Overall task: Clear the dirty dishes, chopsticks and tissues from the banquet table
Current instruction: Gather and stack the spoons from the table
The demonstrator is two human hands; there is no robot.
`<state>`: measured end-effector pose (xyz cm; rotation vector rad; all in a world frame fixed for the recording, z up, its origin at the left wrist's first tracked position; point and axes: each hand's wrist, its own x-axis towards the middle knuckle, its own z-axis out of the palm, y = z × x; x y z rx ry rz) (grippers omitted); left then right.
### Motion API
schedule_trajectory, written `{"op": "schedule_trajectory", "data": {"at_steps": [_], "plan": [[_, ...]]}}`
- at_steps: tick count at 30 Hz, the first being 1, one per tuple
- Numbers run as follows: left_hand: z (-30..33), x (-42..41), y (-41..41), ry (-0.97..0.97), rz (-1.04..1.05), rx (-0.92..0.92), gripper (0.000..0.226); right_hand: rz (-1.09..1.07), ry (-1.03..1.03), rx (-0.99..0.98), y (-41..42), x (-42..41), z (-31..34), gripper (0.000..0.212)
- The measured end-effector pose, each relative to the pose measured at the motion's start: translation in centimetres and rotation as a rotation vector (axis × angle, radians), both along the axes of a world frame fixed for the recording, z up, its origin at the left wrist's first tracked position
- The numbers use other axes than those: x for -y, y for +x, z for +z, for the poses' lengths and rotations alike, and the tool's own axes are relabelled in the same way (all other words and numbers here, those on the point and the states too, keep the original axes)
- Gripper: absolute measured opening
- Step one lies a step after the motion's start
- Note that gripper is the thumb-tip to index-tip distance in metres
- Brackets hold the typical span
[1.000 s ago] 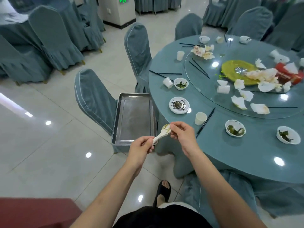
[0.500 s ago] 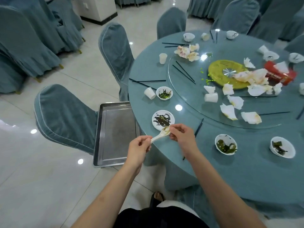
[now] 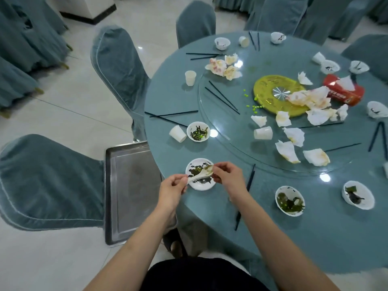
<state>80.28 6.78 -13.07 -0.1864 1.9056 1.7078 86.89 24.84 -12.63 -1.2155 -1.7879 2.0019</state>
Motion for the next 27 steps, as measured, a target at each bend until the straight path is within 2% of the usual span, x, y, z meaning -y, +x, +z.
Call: {"op": "schedule_trajectory", "data": {"at_steps": [4, 12, 16, 27], "plan": [[-1.5, -0.3, -4.3, -0.049, -0.045, 0.005, 0.019, 0.020, 0.019, 0.069, -4.1, -0.2, -0.9, 0.006], [-4.5, -1.5, -11.0, -0.139, -0.161, -0.012, 0.011, -0.005, 0.047, 0.164, -9.7, -1.5, -3.1, 0.003], [-5.6, -2.8, -13.5, -0.226, -0.251, -0.040, 0.019, 0.006, 0.048, 0.204, -12.3, -2.8, -4.5, 0.006], [-9.4, -6.4, -17.2, -0.508, -0.438, -0.080, 0.015, 0.125, 0.156, 0.336, -16.3, -5.9, -8.6, 0.007]]}}
